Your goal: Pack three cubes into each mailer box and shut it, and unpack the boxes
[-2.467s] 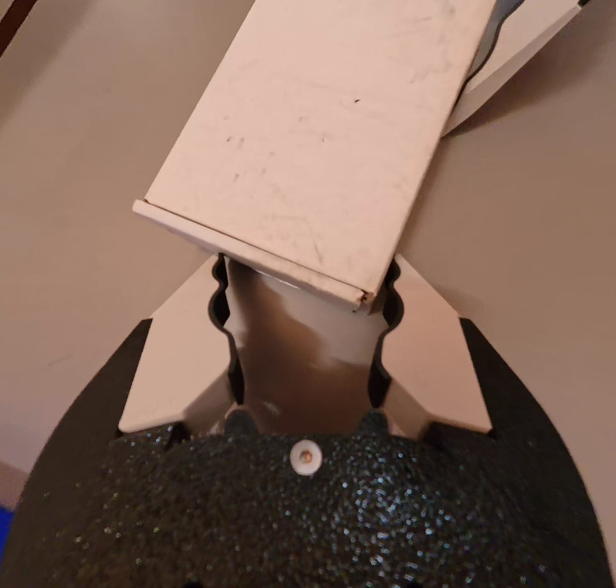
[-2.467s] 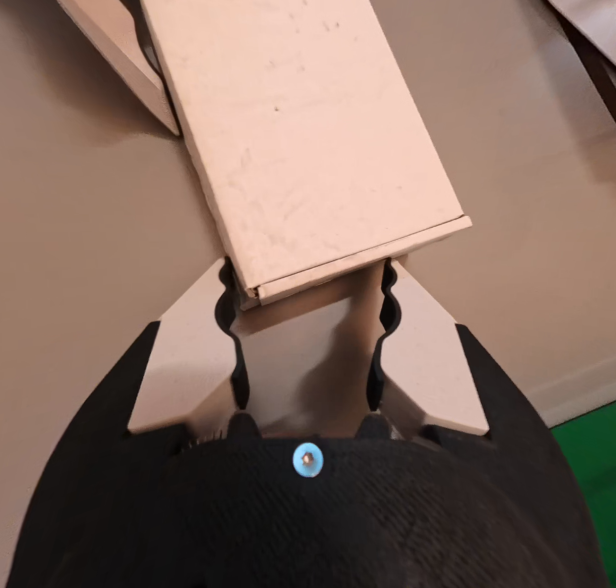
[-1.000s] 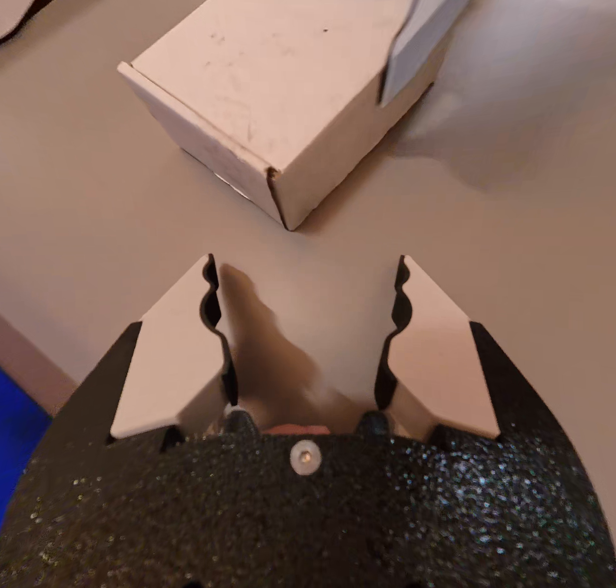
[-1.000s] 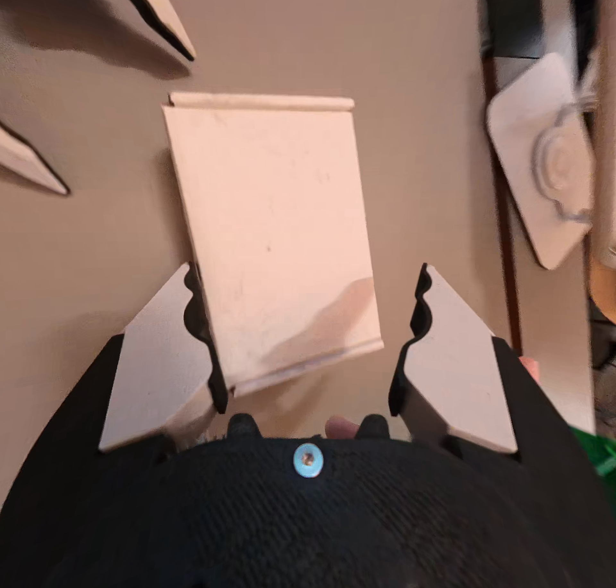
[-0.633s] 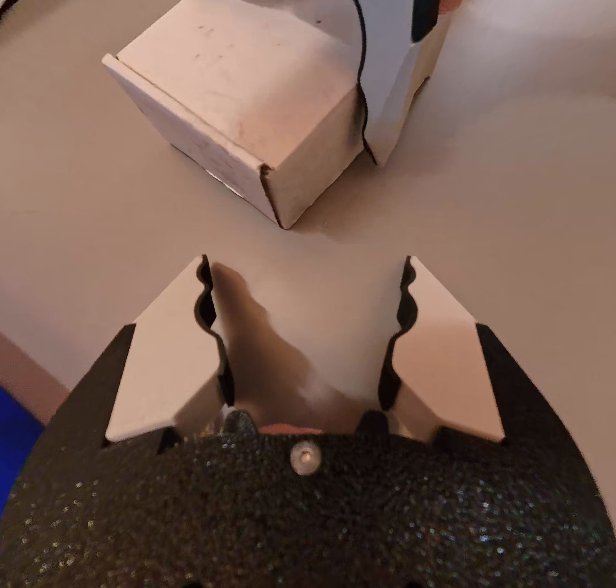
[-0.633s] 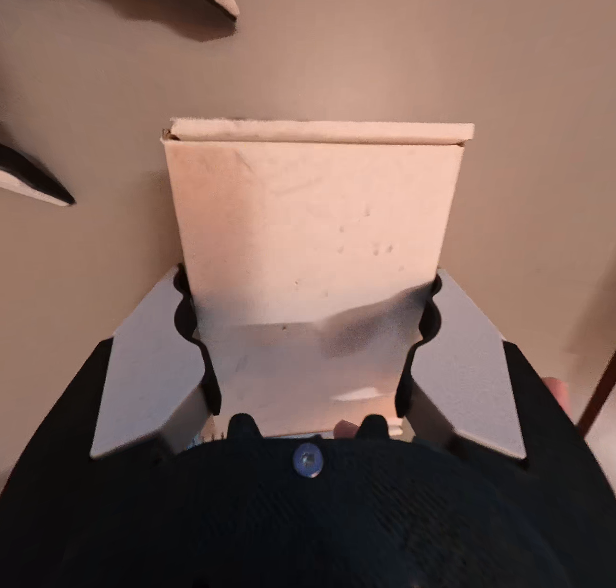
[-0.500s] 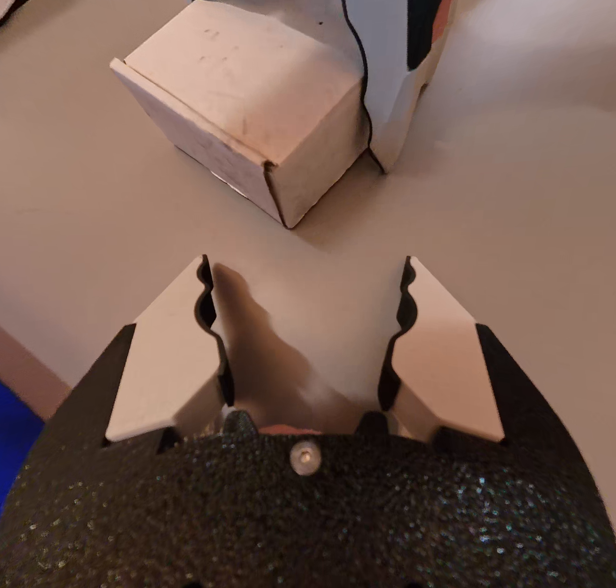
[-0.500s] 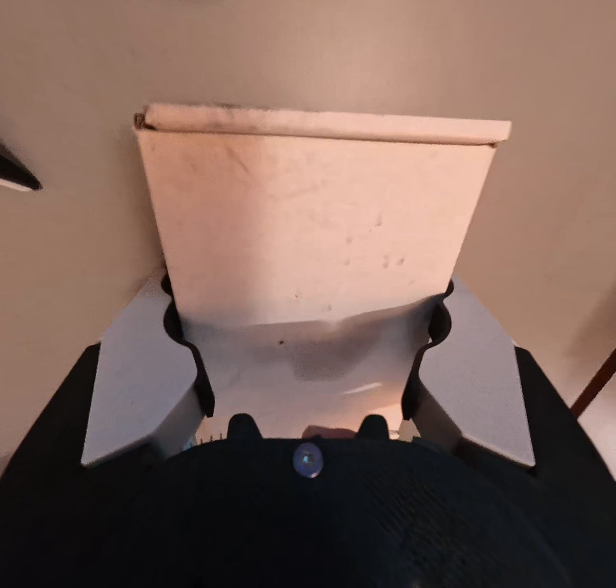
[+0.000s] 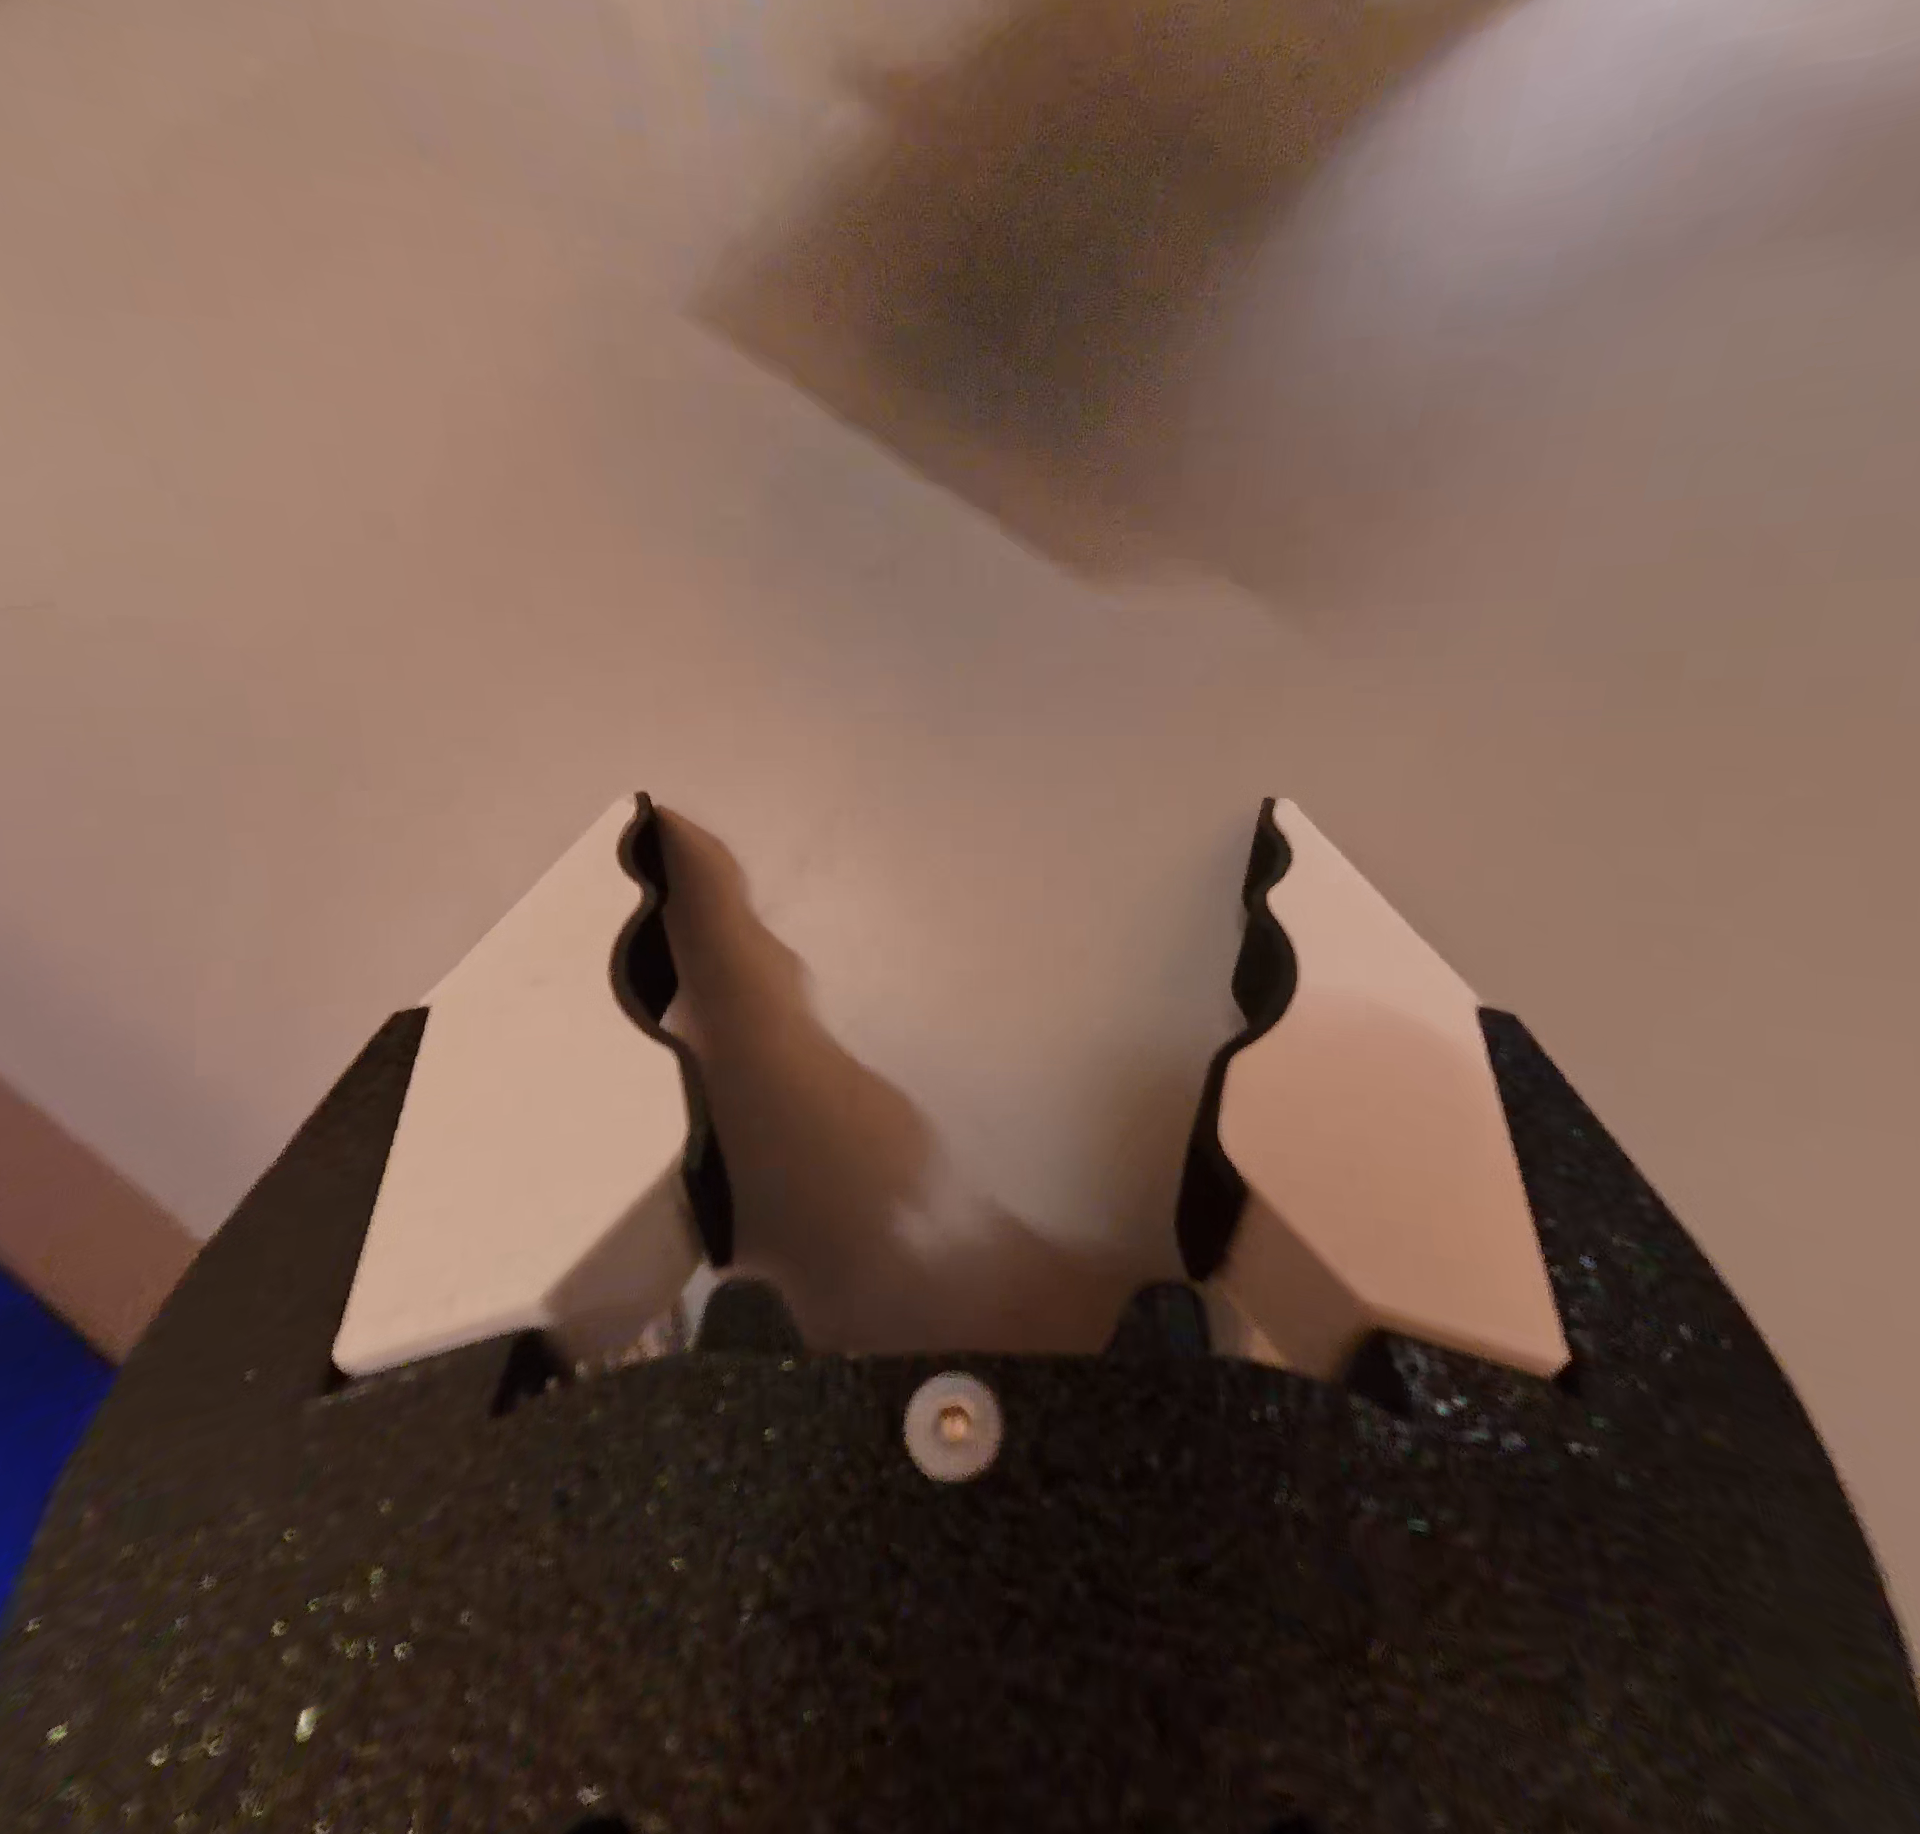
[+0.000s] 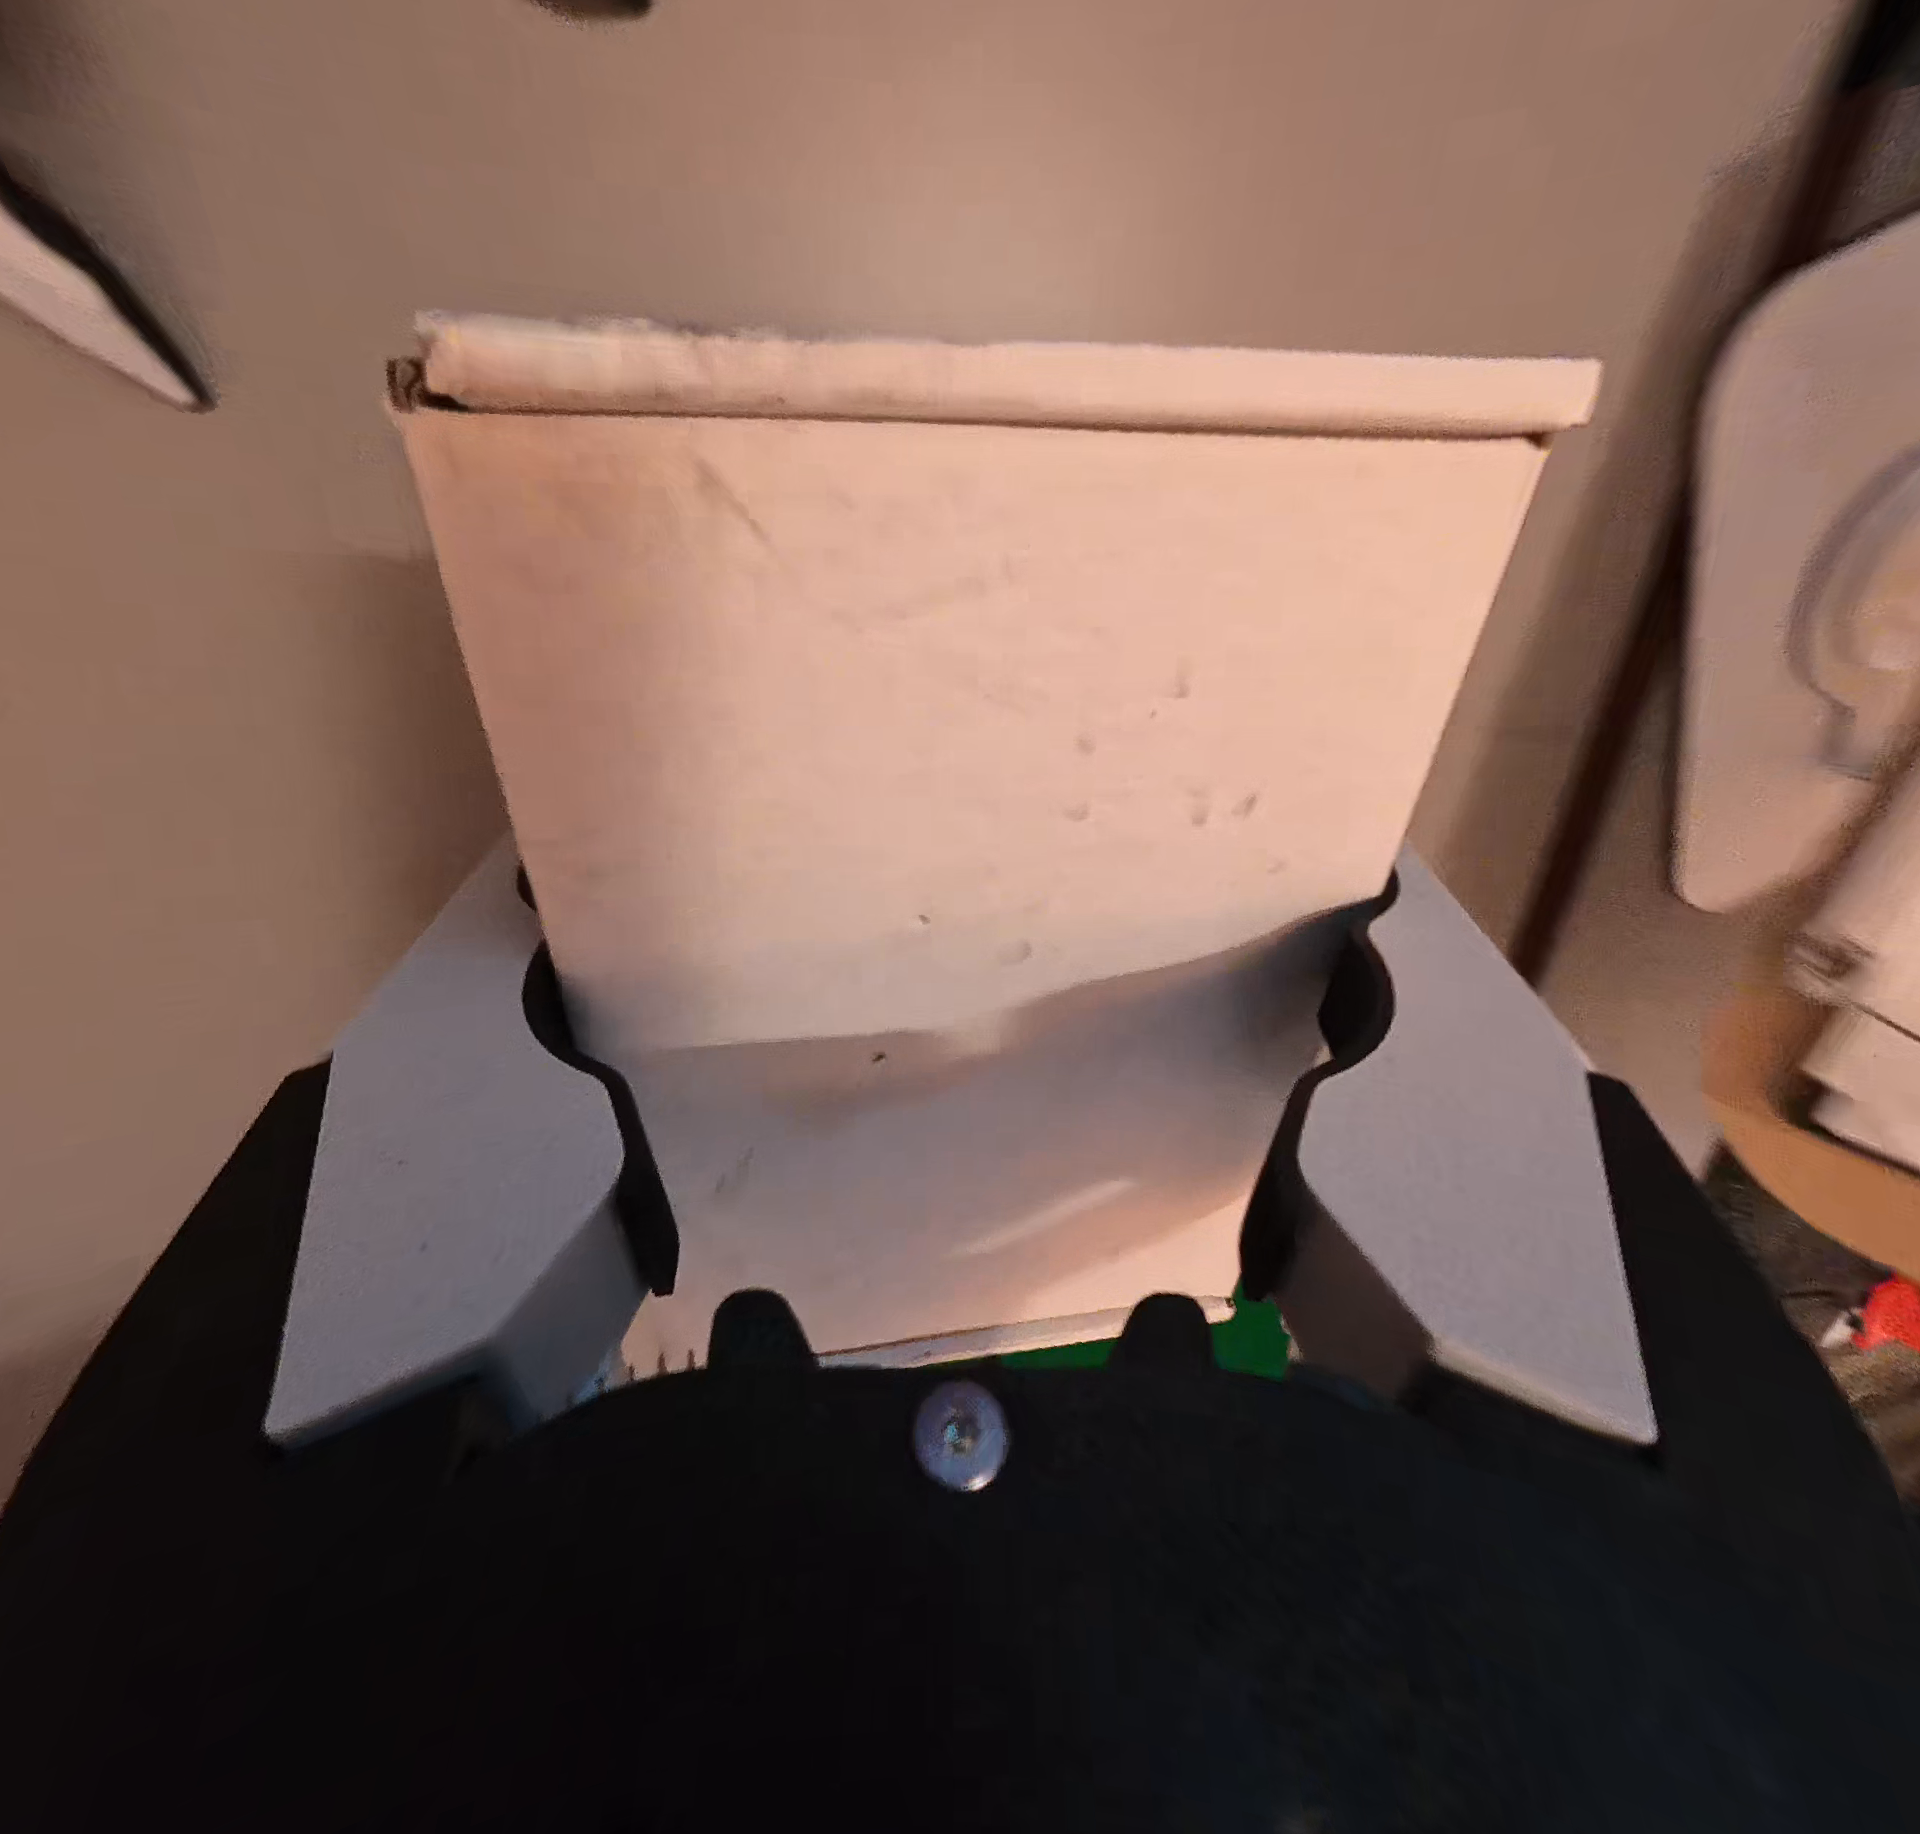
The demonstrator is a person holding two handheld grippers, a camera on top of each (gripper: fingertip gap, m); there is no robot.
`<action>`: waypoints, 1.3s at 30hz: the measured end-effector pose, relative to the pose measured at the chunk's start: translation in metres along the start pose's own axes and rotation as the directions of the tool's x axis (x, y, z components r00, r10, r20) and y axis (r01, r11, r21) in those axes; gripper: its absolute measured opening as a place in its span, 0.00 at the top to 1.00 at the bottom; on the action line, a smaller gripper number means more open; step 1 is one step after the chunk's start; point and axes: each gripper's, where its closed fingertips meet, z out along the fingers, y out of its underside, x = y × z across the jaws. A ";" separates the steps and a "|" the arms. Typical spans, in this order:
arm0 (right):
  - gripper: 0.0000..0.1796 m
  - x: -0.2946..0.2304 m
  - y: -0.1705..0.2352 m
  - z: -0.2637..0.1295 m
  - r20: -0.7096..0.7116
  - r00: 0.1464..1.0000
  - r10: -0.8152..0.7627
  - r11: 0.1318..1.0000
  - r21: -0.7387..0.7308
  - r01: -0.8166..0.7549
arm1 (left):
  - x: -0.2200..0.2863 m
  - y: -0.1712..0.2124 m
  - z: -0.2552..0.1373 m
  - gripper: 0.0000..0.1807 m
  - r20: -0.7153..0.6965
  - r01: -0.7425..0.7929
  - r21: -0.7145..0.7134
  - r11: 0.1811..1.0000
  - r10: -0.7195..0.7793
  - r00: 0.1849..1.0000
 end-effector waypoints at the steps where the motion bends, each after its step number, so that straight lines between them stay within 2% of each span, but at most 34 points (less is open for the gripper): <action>1: 0.20 0.010 0.004 -0.022 -0.026 1.000 0.004 1.000 0.019 -0.003 | 0.000 0.000 0.000 0.40 0.007 -0.007 -0.004 1.000 0.008 1.000; 5: 0.20 0.053 0.043 -0.103 -0.123 0.992 0.036 0.998 0.062 -0.029 | 0.001 0.001 0.000 0.41 0.017 -0.025 -0.004 1.000 0.025 1.000; 8: 0.20 0.091 0.116 -0.138 -0.200 0.974 0.110 0.991 -0.048 -0.122 | 0.001 0.001 0.001 0.41 0.009 -0.019 -0.006 1.000 0.019 1.000; 11: 0.20 0.112 0.198 -0.149 -0.211 0.970 0.120 0.972 -0.176 -0.158 | 0.001 0.001 0.001 0.41 0.010 -0.022 -0.006 1.000 0.022 1.000; 15: 0.19 0.110 0.273 -0.113 -0.105 0.979 0.172 0.949 -0.248 -0.194 | 0.002 0.001 0.001 0.42 0.008 -0.025 -0.005 1.000 0.025 1.000; 18: 0.20 0.104 0.302 -0.070 -0.036 0.985 0.166 0.946 -0.277 -0.170 | 0.001 0.001 0.001 0.42 0.007 -0.024 -0.005 1.000 0.024 1.000; 21: 0.19 0.109 0.323 -0.030 -0.030 0.988 0.153 0.940 -0.305 -0.155 | 0.001 0.001 0.001 0.42 0.007 -0.024 -0.005 1.000 0.024 1.000; 28: 0.20 0.115 0.329 0.030 -0.002 0.987 0.159 0.956 -0.249 -0.154 | 0.001 0.001 0.001 0.42 0.006 -0.023 -0.005 1.000 0.023 1.000; 33: 0.20 0.108 0.336 0.049 0.063 0.989 0.136 0.949 -0.295 -0.111 | 0.001 0.000 0.001 0.42 0.005 -0.022 -0.005 1.000 0.022 1.000; 39: 0.20 0.108 0.340 0.052 0.056 0.984 0.167 0.912 -0.387 -0.133 | 0.001 0.000 0.001 0.42 0.005 -0.022 -0.005 1.000 0.022 1.000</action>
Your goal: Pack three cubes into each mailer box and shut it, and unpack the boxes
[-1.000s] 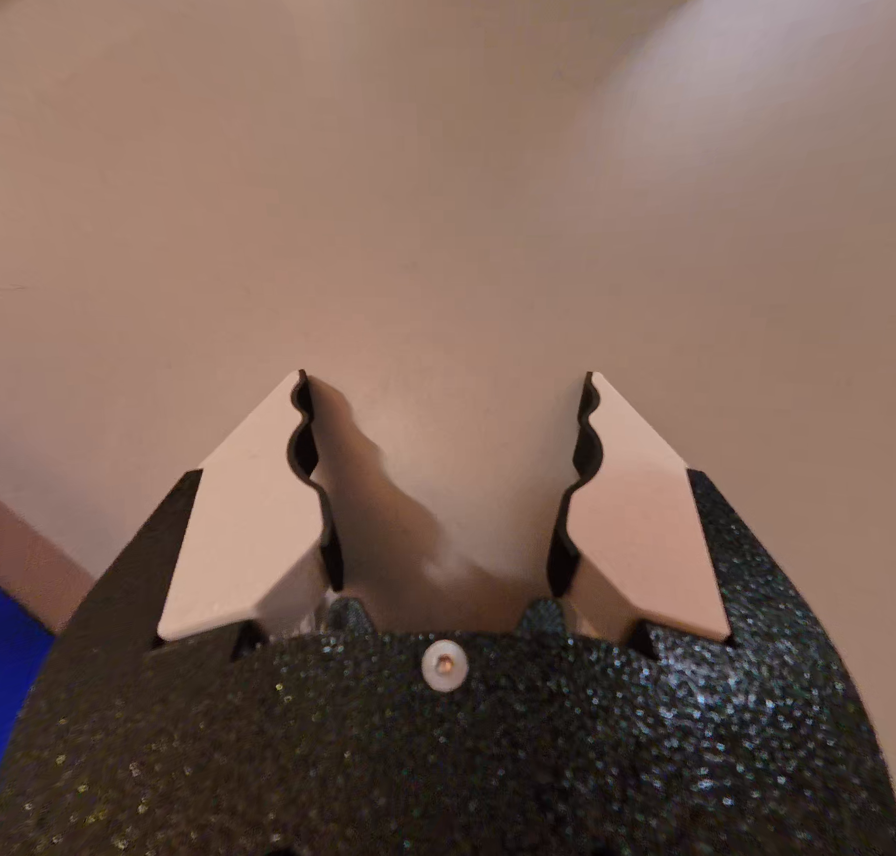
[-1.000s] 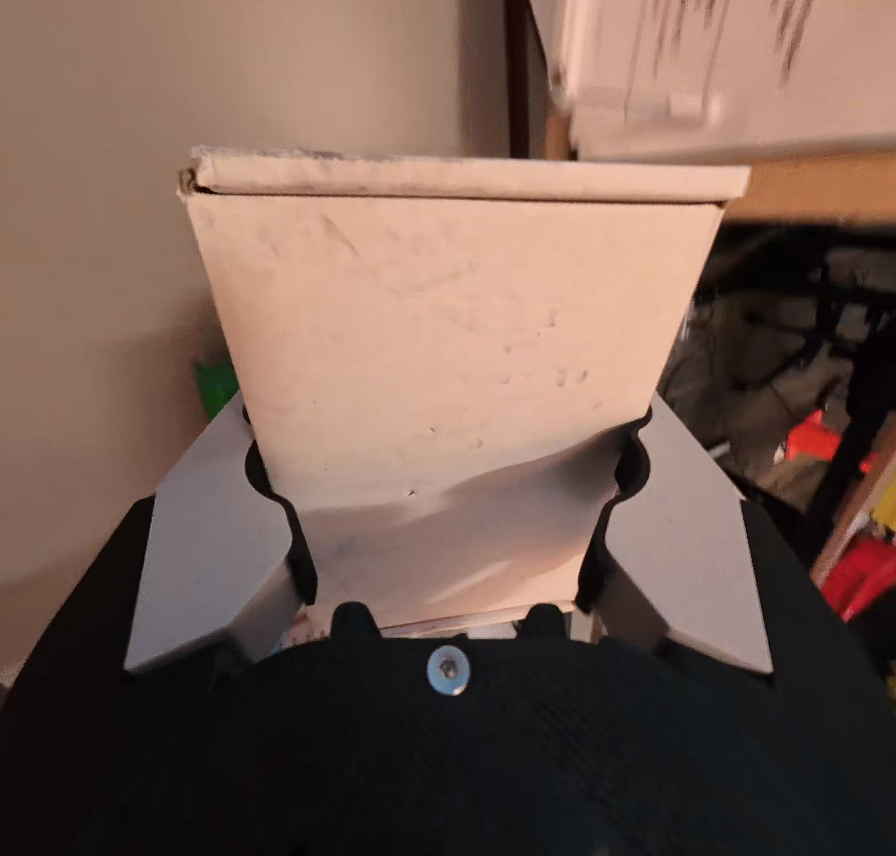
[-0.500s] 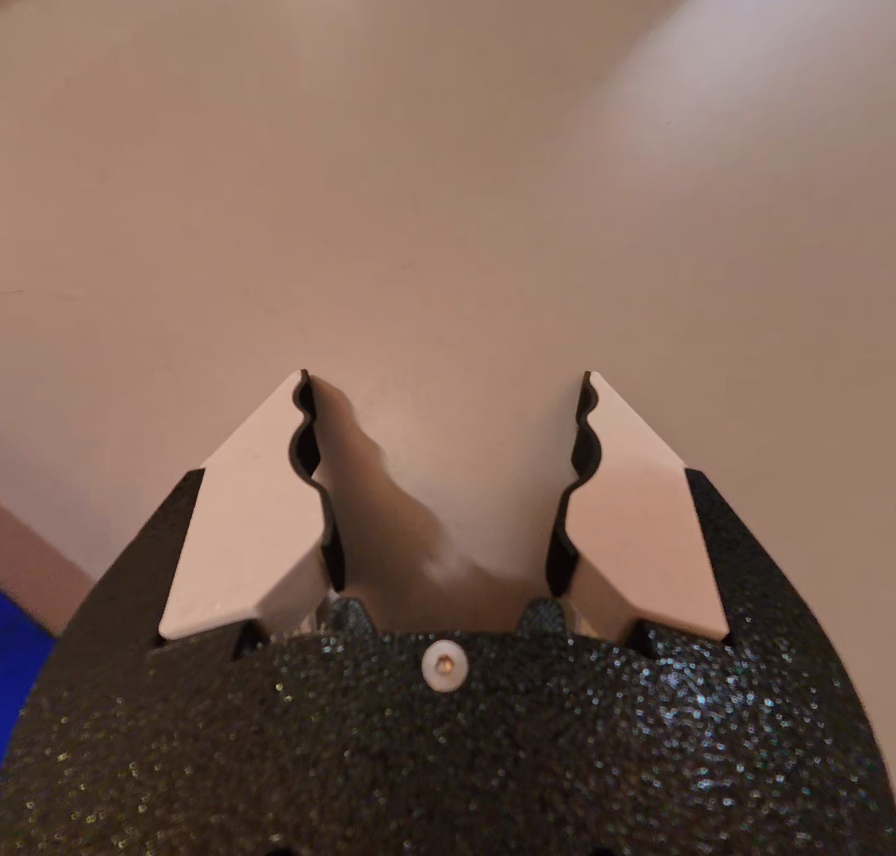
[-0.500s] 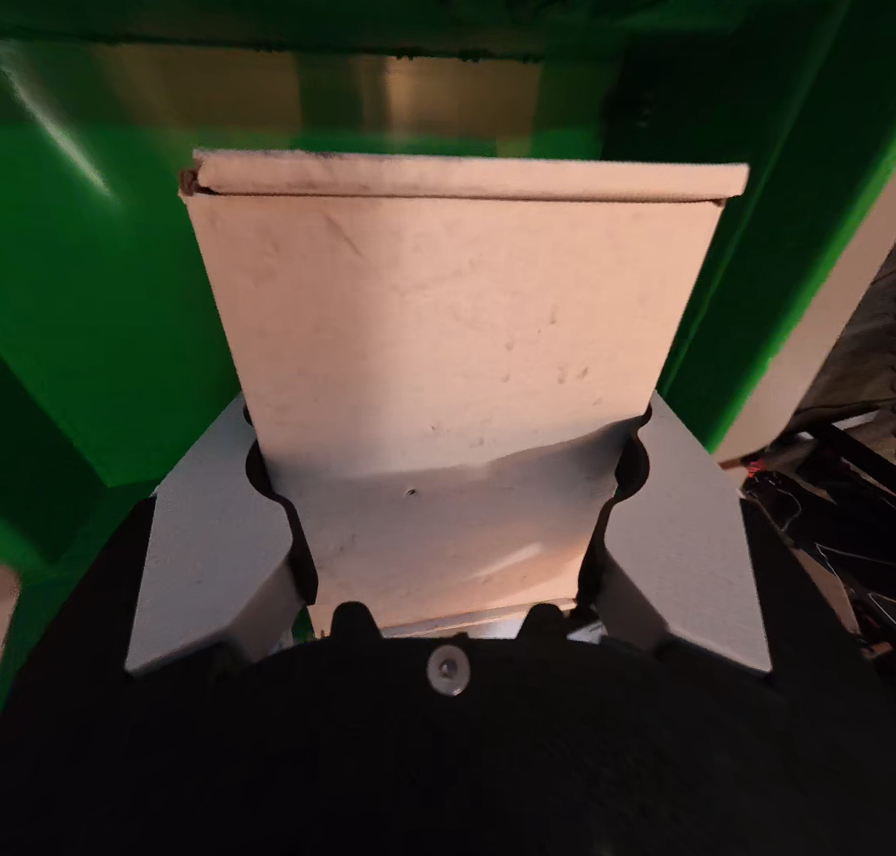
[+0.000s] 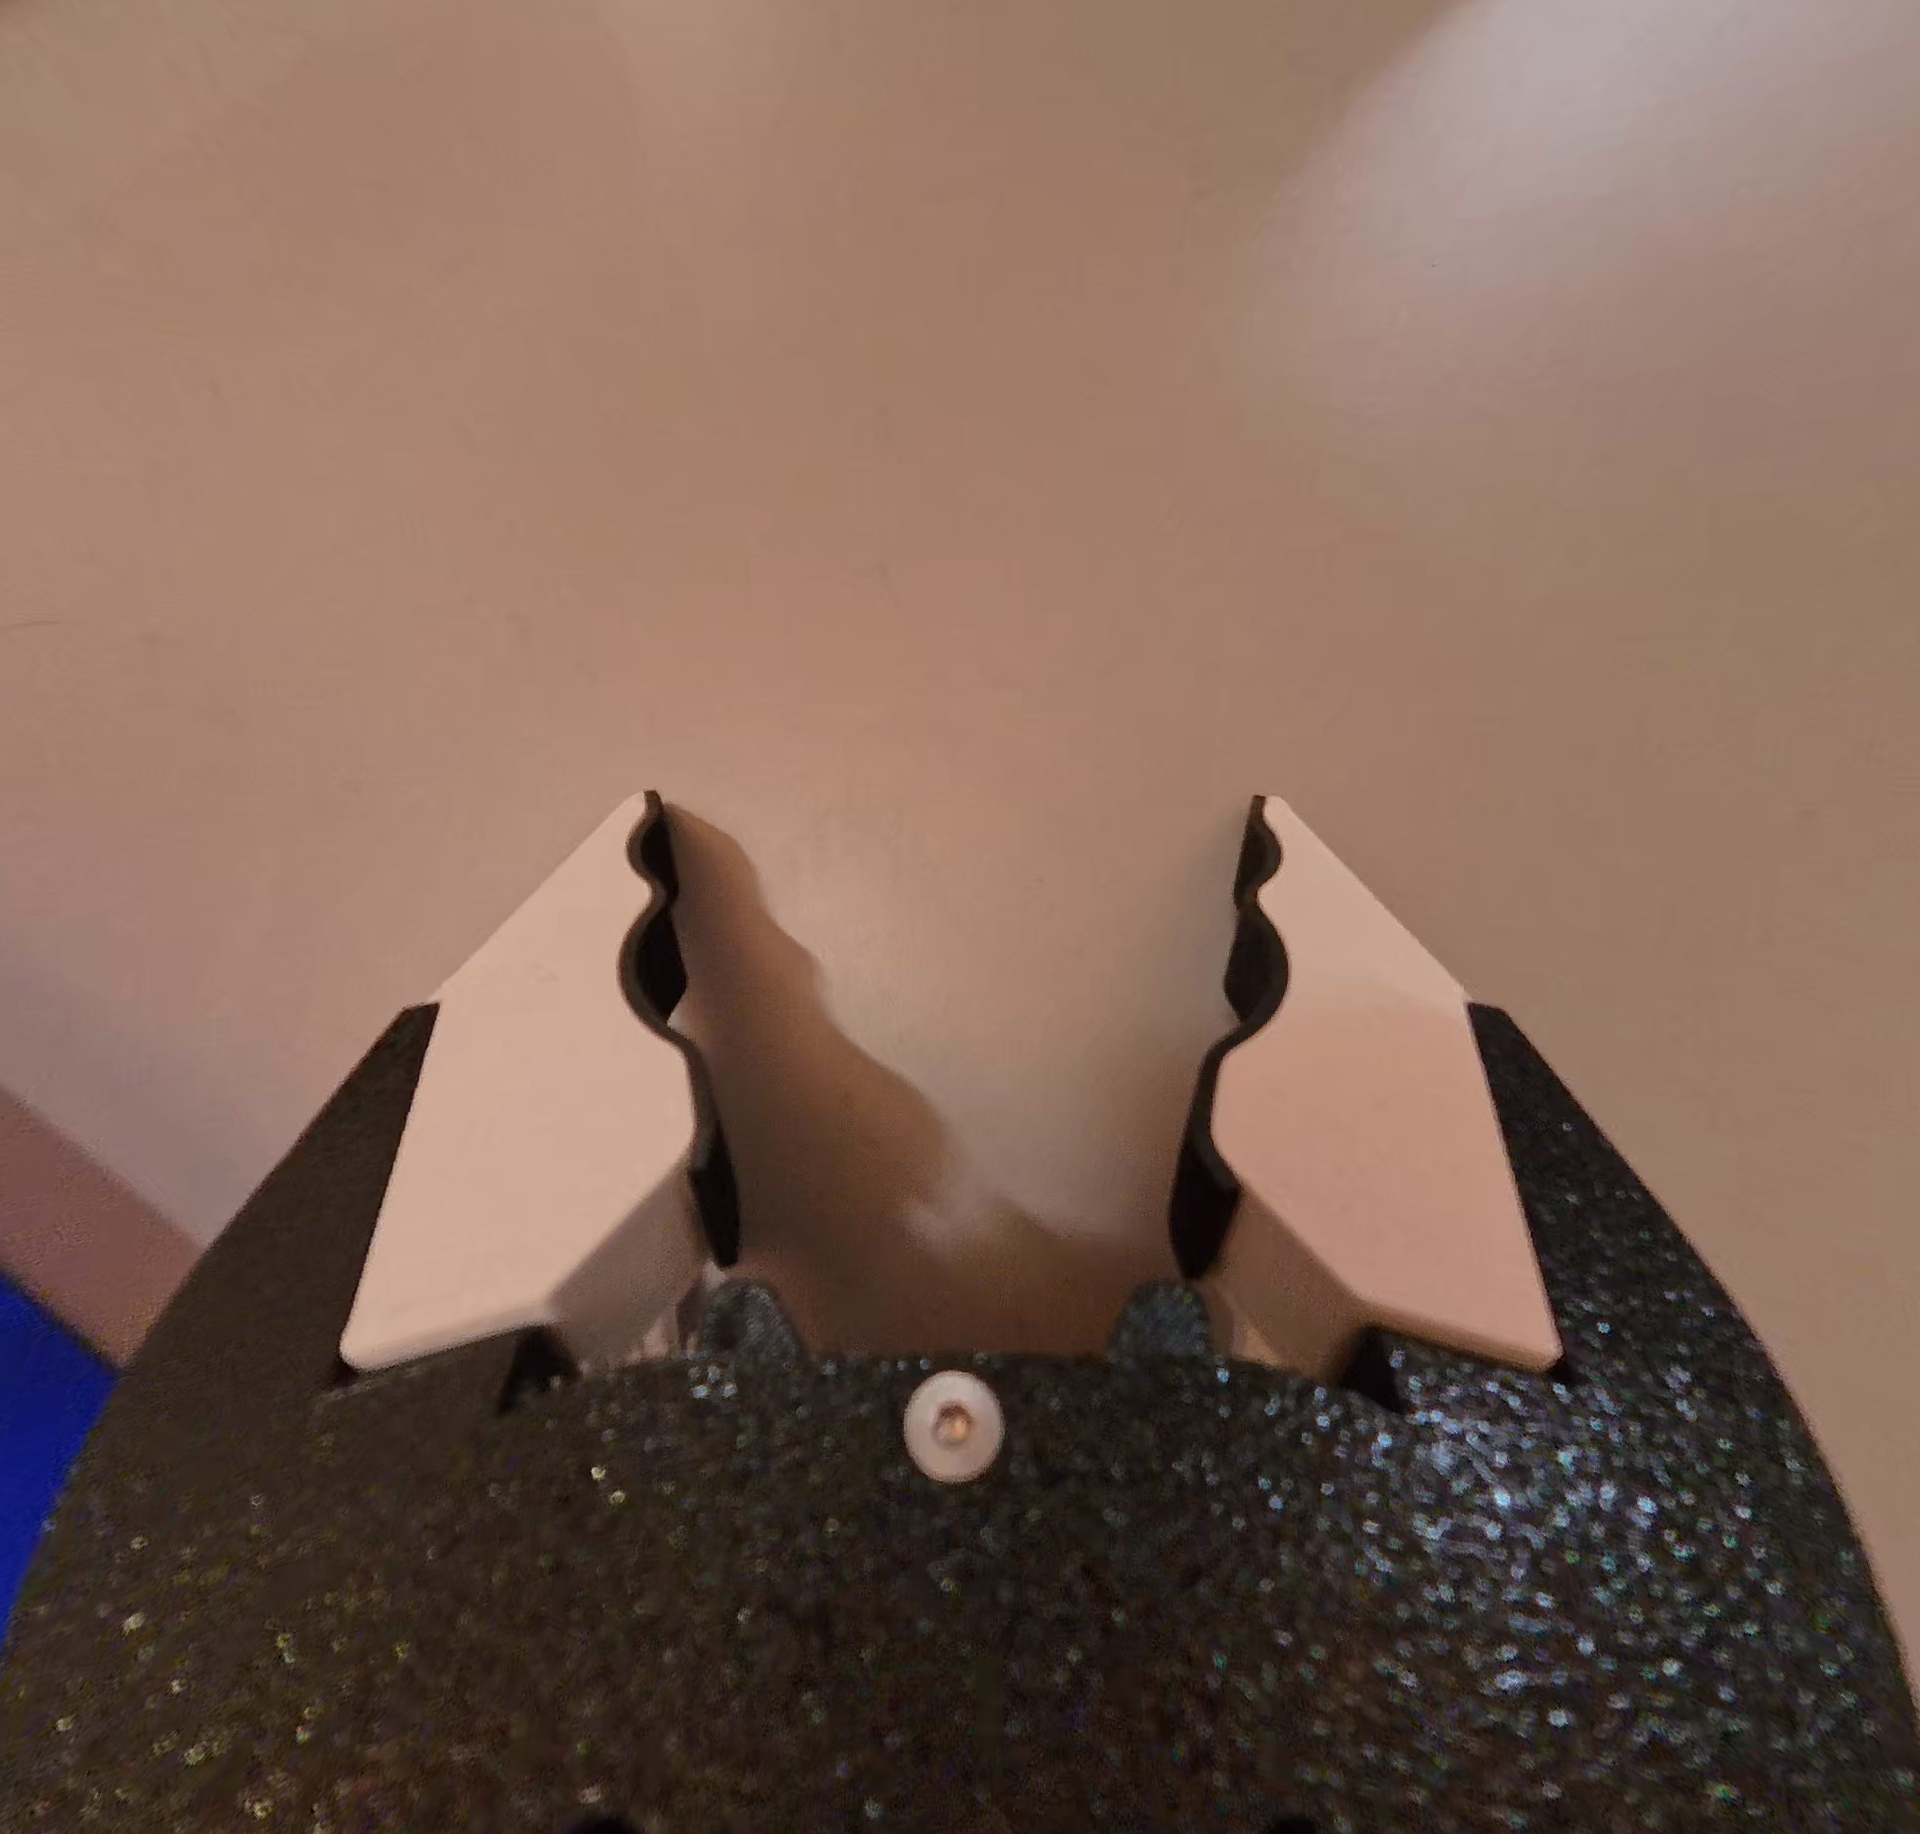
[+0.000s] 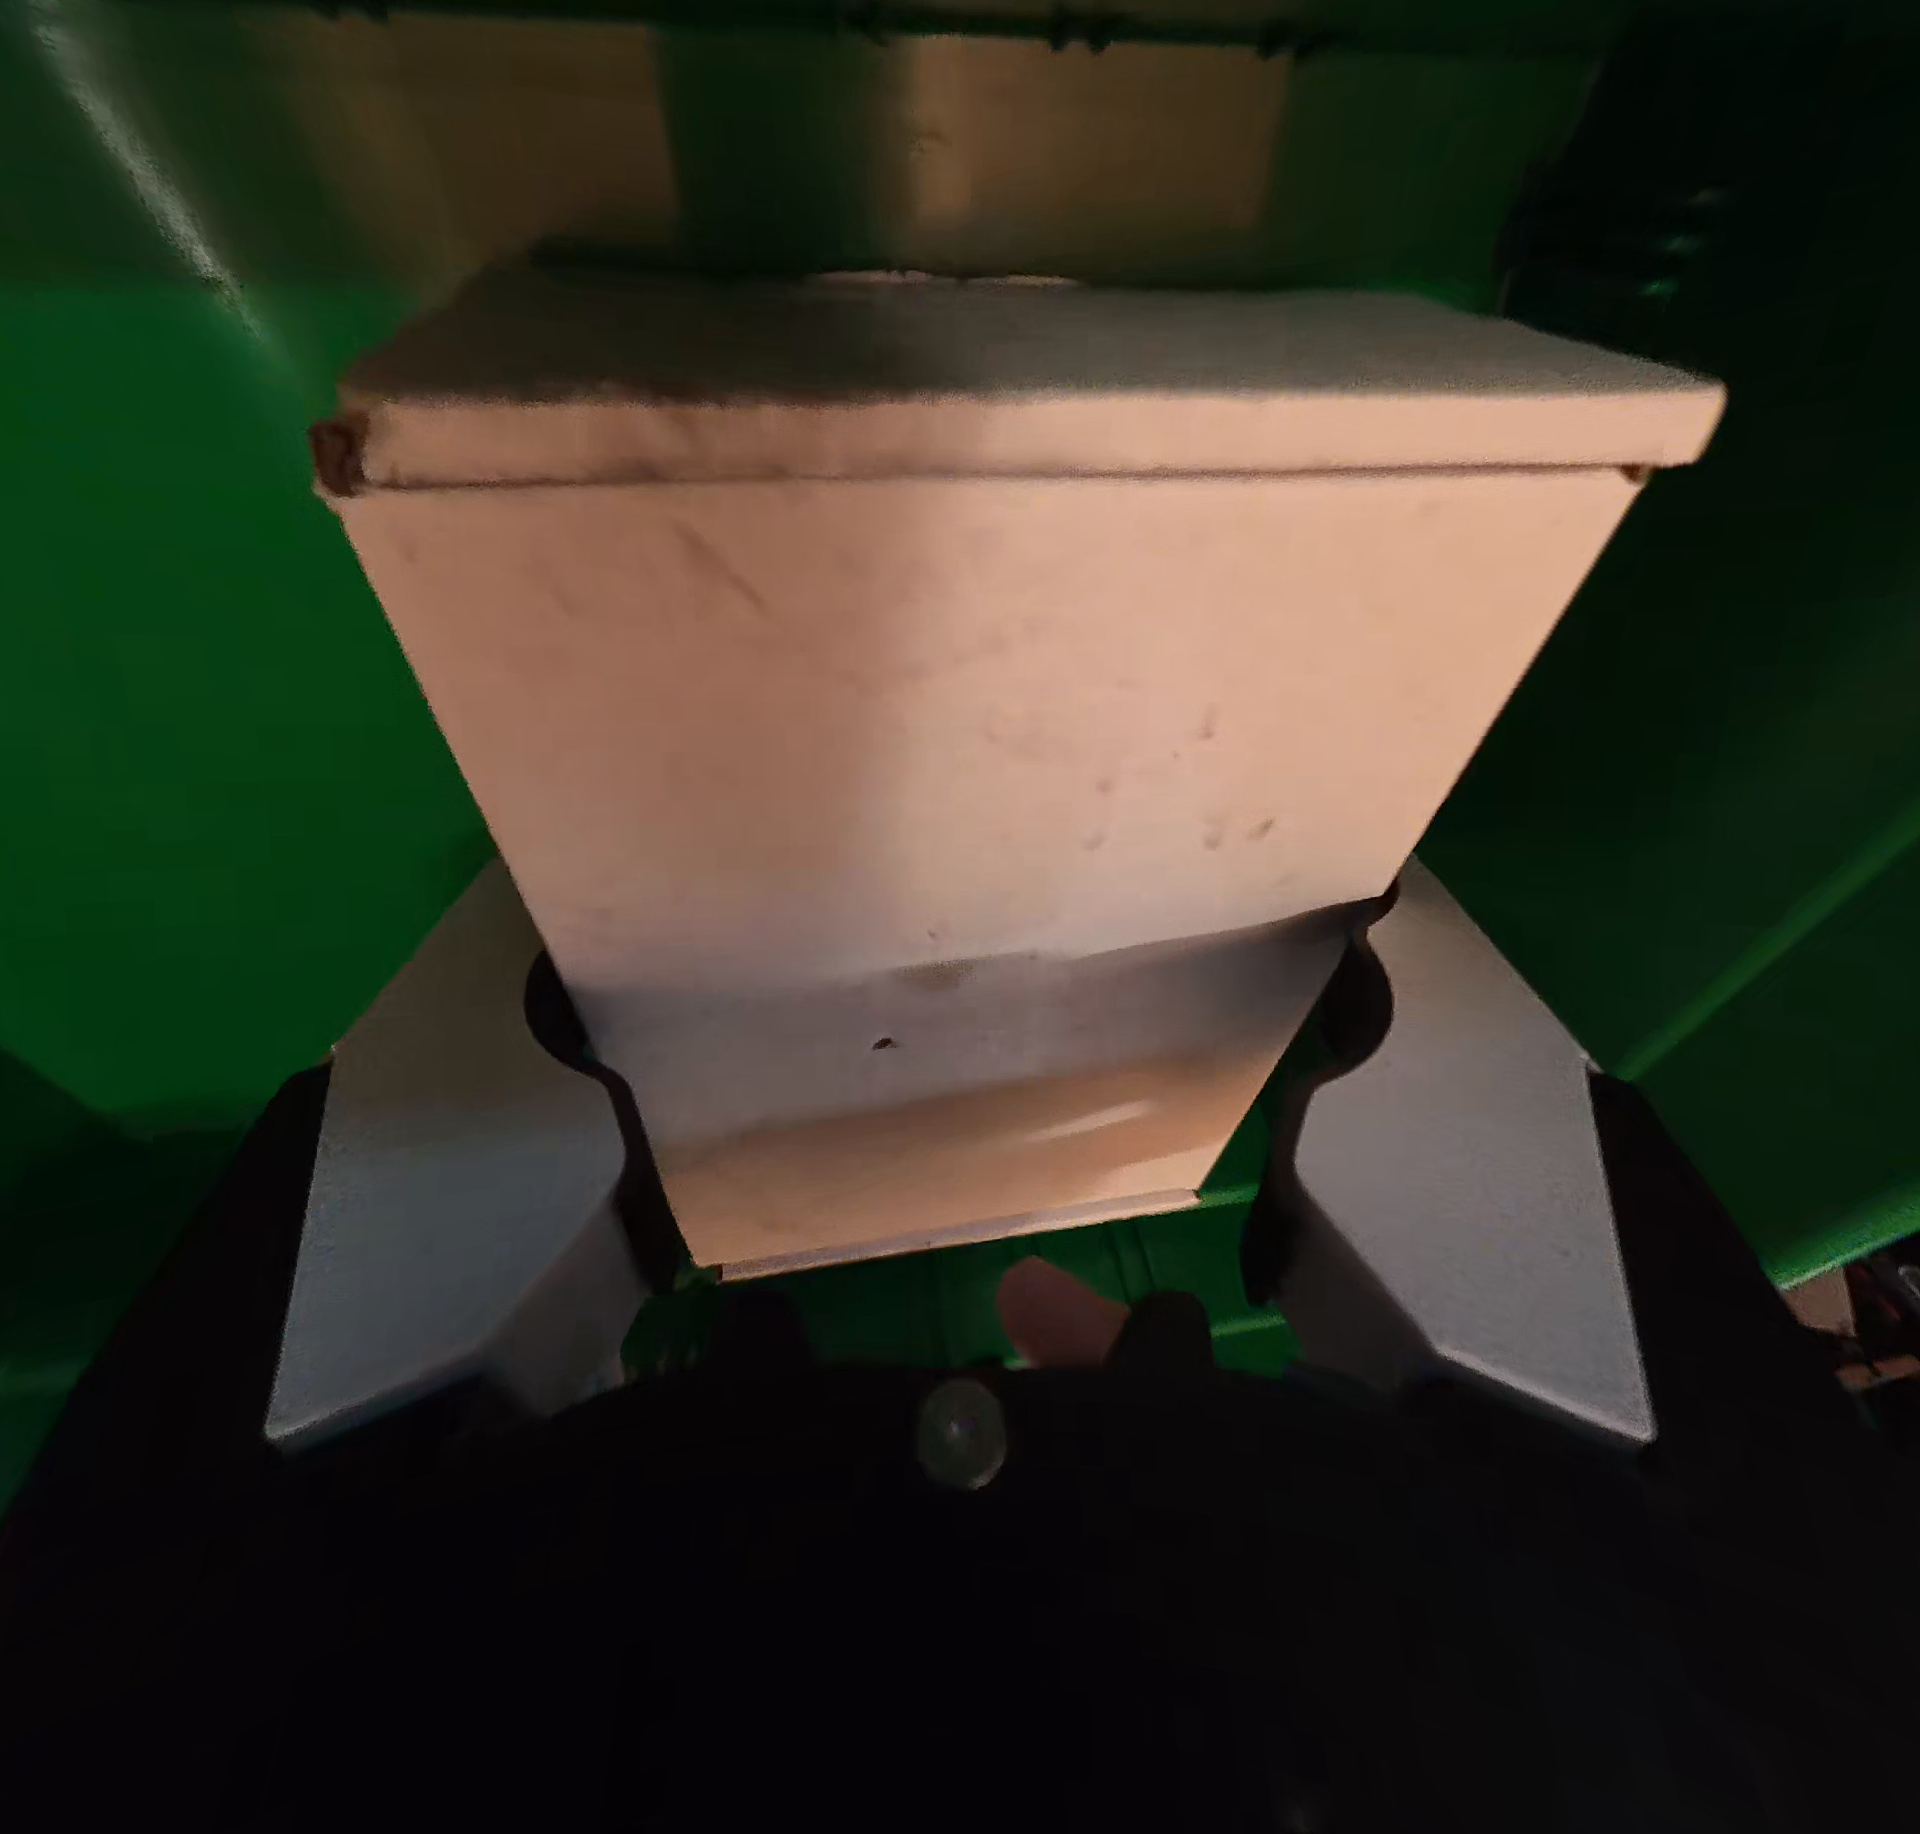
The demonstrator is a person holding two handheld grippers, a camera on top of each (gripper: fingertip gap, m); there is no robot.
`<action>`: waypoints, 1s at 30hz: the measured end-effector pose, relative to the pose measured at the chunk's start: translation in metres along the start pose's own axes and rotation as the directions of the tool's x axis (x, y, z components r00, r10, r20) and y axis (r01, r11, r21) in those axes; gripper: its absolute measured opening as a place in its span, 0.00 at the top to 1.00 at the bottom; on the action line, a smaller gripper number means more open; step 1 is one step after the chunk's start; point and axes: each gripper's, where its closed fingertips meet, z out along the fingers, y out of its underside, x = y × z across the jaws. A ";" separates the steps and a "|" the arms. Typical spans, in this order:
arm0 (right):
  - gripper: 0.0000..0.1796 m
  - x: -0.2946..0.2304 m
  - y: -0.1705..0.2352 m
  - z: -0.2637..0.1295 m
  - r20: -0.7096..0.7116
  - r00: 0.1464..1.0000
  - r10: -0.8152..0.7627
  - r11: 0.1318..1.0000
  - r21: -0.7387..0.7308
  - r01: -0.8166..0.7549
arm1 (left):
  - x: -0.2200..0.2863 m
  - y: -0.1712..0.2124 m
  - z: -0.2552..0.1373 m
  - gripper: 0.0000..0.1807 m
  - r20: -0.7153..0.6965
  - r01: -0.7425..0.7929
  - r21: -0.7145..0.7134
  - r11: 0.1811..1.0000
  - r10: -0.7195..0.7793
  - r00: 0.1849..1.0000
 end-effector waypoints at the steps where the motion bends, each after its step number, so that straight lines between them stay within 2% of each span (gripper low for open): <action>1: 0.20 0.001 0.001 -0.001 -0.007 1.000 0.014 1.000 -0.010 -0.014 | 0.000 0.000 0.000 0.42 0.000 0.000 0.000 1.000 0.000 1.000; 6: 0.23 0.010 0.012 -0.019 -0.112 0.989 0.096 0.994 -0.034 -0.100 | 0.000 0.000 0.000 0.42 0.002 -0.002 0.000 1.000 0.002 1.000; 8: 0.27 0.008 0.018 -0.035 -0.162 0.979 0.125 0.991 -0.027 -0.131 | -0.001 0.000 -0.001 0.42 0.015 -0.003 0.005 1.000 0.003 1.000; 10: 0.27 0.002 0.018 -0.056 -0.218 0.959 0.180 0.984 0.024 -0.179 | -0.003 -0.006 -0.007 0.42 0.044 -0.023 0.045 0.999 0.021 0.999; 13: 0.29 -0.014 0.005 -0.104 -0.340 0.895 0.289 0.951 0.209 -0.228 | 0.003 -0.033 -0.046 0.45 0.065 -0.096 0.155 0.983 0.087 0.994; 16: 0.31 -0.063 -0.008 -0.143 -0.390 0.859 0.333 0.901 0.399 -0.168 | -0.024 -0.065 -0.115 0.47 0.164 -0.198 0.200 0.960 0.166 0.972; 18: 0.32 -0.103 -0.022 -0.158 -0.404 0.851 0.336 0.859 0.501 -0.102 | -0.076 -0.069 -0.158 0.44 0.280 -0.260 0.094 0.961 0.225 0.933; 19: 0.35 -0.127 -0.031 -0.159 -0.383 0.861 0.335 0.839 0.536 -0.088 | -0.108 -0.062 -0.172 0.41 0.309 -0.283 -0.002 0.959 0.270 0.912; 21: 0.35 -0.170 -0.045 -0.156 -0.347 0.879 0.326 0.816 0.573 -0.077 | -0.172 -0.040 -0.179 0.34 0.293 -0.281 -0.212 0.936 0.335 0.896; 23: 0.35 -0.201 -0.051 -0.153 -0.360 0.865 0.349 0.808 0.584 -0.084 | -0.223 -0.029 -0.166 0.31 0.229 -0.280 -0.292 0.914 0.351 0.908; 26: 0.34 -0.250 -0.060 -0.143 -0.351 0.871 0.344 0.802 0.593 -0.078 | -0.261 -0.019 -0.135 0.32 0.086 -0.307 -0.341 0.888 0.355 0.931; 30: 0.34 -0.305 -0.057 -0.116 -0.316 0.886 0.340 0.824 0.555 -0.119 | -0.288 0.014 -0.097 0.29 -0.054 -0.372 -0.534 0.759 0.409 0.911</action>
